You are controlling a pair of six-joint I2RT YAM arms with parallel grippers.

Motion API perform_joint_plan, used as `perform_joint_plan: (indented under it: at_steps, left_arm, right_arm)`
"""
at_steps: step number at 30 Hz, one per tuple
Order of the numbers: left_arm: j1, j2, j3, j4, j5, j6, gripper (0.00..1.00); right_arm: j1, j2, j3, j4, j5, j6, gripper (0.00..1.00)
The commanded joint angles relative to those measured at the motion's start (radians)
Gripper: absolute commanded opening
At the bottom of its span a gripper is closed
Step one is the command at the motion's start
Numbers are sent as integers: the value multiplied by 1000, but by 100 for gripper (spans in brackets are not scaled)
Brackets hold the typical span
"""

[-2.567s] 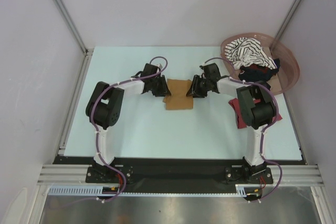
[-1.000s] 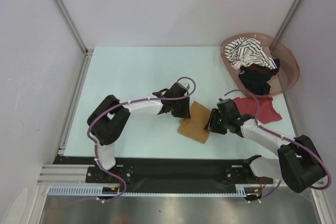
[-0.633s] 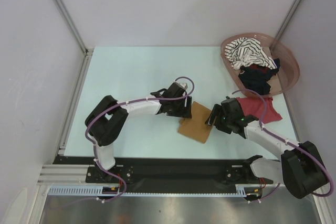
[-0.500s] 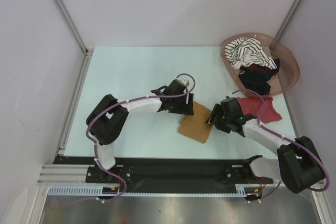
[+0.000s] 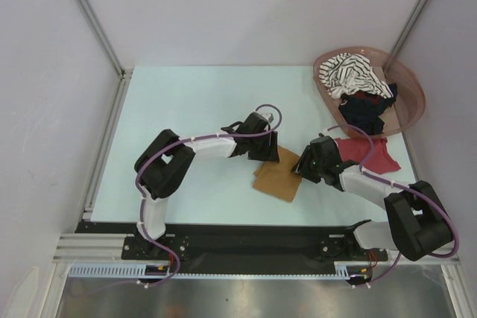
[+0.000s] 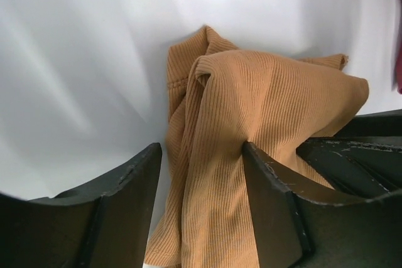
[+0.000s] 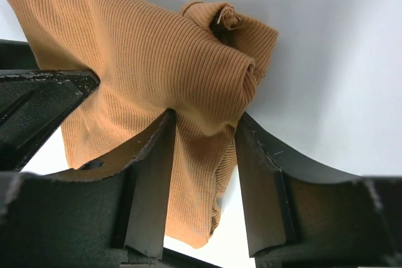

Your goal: Fold and stack the tank tops

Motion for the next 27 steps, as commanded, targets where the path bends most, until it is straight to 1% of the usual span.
perform_joint_plan:
  at_steps: [1, 5, 6, 7, 8, 10, 11, 12, 13, 14, 15, 16, 20, 27]
  left_arm:
    - [2, -11, -60, 10, 21, -19, 61]
    - [2, -41, -127, 53, 57, -30, 62]
    - [2, -42, -133, 65, 64, -32, 61]
    - [2, -38, -133, 67, 74, -32, 56]
    - [2, -31, -127, 64, 73, -32, 46]
    - [2, -19, -120, 54, 64, -36, 33]
    - [2, -15, -106, 48, 58, -45, 15]
    - [2, -4, -97, 47, 54, -47, 10]
    - [2, 21, -84, 44, 57, -47, 6]
    - [2, 34, -54, 38, 59, -44, 0]
    - [2, 47, -43, 28, 60, -42, 0]
    - [1, 54, -35, 28, 59, -44, 0]
    - [-2, 47, -8, 27, 45, -33, 0]
    - [-54, 21, 84, 5, 28, 2, 0]
  right_arm:
    - [5, 8, -8, -10, 53, 6, 46]
    - [12, 2, -15, -13, 45, 14, 46]
    - [13, -1, -20, -10, 47, 18, 46]
    - [15, 2, -23, -7, 47, 26, 45]
    - [19, 3, -26, 2, 45, 30, 42]
    - [21, 14, -28, 8, 59, 32, 37]
    - [27, 22, -25, 16, 63, 18, 28]
    - [30, 25, -20, 19, 89, 14, 22]
    - [35, 25, -17, 13, 106, 15, 19]
    - [33, 28, -14, 15, 114, 11, 12]
    - [35, 28, -9, 16, 123, 7, 9]
    - [33, 32, -6, 18, 125, 4, 0]
    - [48, 28, 21, -22, 163, -19, 0]
    - [61, -116, 44, -131, 281, -29, 0]
